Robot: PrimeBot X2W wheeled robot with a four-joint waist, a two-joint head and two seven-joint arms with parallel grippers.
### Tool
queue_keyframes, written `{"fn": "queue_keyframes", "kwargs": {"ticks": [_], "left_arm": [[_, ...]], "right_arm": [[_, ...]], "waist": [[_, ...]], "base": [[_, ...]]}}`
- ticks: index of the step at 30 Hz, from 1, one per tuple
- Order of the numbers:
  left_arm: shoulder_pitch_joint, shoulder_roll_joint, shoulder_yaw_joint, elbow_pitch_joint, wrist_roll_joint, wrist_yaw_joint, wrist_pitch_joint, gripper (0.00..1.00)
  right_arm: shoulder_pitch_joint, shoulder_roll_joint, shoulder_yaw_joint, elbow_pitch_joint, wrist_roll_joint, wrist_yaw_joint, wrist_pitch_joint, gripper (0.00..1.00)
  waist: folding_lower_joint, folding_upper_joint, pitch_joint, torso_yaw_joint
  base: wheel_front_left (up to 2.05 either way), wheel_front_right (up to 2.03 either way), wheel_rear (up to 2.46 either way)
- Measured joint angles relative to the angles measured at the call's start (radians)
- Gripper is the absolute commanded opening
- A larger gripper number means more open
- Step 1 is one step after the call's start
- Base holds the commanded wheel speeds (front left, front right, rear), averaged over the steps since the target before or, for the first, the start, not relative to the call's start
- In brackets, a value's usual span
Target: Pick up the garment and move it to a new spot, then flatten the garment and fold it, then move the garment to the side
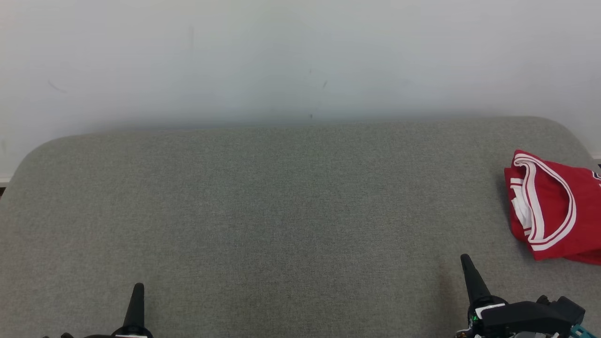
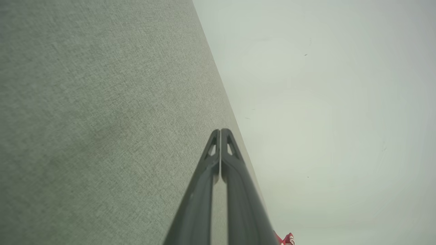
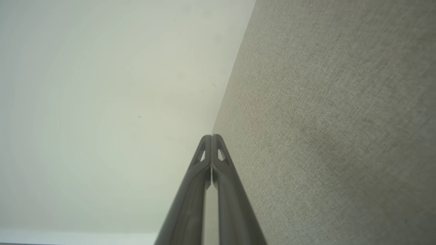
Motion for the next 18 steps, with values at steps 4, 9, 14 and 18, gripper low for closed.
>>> {"fn": "queue_keyframes", "kwargs": {"ticks": [4,9,14,18], "left_arm": [[-0.006,0.0,0.003,-0.001,-0.028,-0.004,0.01,0.0],[-0.013,0.0,0.006,-0.001,-0.071,-0.009,0.02,0.0],[-0.021,0.0,0.009,-0.002,-0.11,-0.016,0.031,0.0],[-0.027,0.001,0.011,-0.003,-0.14,-0.018,0.038,0.0]], "right_arm": [[-0.007,0.0,-0.002,-0.001,0.038,0.0,0.005,0.0],[-0.014,0.0,-0.003,-0.002,0.077,0.0,0.013,0.0],[-0.02,0.0,-0.004,-0.003,0.12,0.0,0.022,0.0],[-0.025,0.0,-0.005,-0.003,0.152,0.0,0.03,0.0]], "waist": [[0.0,0.0,0.002,0.001],[0.0,0.0,0.004,0.003],[0.0,0.0,0.006,0.005],[0.0,0.0,0.008,0.006]], "base": [[0.0,0.0,0.0],[0.0,0.0,0.0],[0.0,0.0,0.0],[0.0,0.0,0.0]]}}
